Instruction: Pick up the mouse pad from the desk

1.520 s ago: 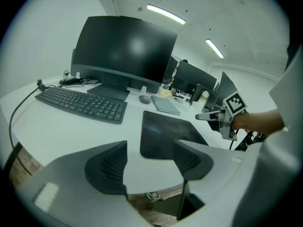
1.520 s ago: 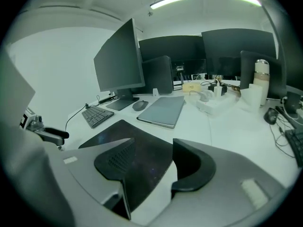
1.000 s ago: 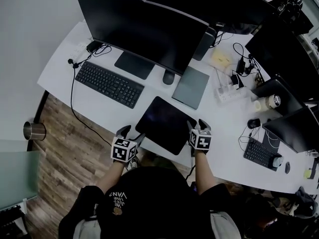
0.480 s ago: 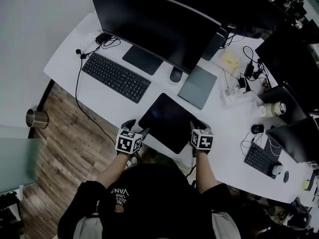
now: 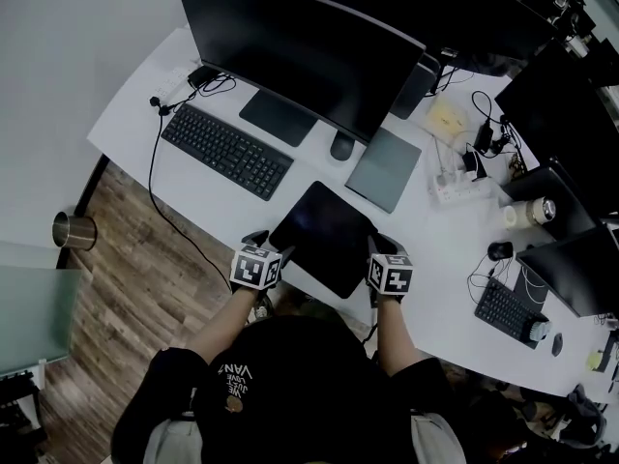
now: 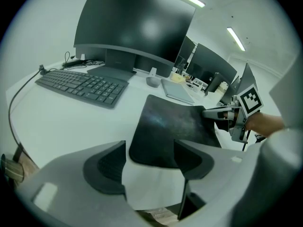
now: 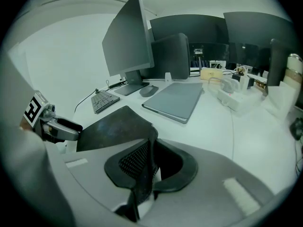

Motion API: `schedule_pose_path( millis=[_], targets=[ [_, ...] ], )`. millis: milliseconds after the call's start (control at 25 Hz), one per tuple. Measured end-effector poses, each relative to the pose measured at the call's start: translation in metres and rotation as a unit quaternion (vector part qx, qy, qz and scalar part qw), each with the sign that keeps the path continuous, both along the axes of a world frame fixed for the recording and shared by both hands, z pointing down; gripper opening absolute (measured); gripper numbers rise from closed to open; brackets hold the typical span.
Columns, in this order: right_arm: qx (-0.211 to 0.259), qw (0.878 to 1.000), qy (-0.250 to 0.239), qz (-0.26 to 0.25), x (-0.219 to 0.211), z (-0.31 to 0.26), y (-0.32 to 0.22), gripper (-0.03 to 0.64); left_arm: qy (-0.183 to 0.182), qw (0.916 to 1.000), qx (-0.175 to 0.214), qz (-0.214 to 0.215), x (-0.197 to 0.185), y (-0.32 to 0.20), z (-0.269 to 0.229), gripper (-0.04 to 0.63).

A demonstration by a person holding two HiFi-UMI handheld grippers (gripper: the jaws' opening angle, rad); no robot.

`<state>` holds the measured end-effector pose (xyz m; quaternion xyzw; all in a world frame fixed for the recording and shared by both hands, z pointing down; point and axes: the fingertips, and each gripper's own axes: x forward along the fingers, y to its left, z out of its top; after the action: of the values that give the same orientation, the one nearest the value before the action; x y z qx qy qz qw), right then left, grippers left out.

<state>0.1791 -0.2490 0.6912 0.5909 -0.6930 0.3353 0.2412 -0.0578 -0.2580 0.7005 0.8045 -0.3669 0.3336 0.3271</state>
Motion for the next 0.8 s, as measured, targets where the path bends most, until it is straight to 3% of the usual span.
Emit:
schedule_pose_path(
  millis=[160, 360, 520, 800],
  targets=[
    [0.01, 1.0, -0.003, 0.001, -0.004, -0.005, 0.0, 0.051, 0.016, 0.9998, -0.009, -0.01, 0.008, -0.001, -0.002, 0.295],
    [0.019, 1.0, -0.005, 0.005, -0.005, -0.01, 0.002, 0.051, 0.051, 0.9964, -0.03, -0.061, 0.01, -0.003, 0.003, 0.282],
    [0.026, 1.0, -0.006, 0.005, -0.007, -0.014, 0.003, 0.049, 0.082, 0.9911, -0.055, -0.088, 0.012, -0.001, 0.004, 0.151],
    [0.04, 0.999, 0.008, 0.007, -0.008, -0.026, 0.007, 0.048, 0.123, 0.9862, -0.047, -0.099, 0.015, -0.002, -0.01, 0.083]
  ],
)
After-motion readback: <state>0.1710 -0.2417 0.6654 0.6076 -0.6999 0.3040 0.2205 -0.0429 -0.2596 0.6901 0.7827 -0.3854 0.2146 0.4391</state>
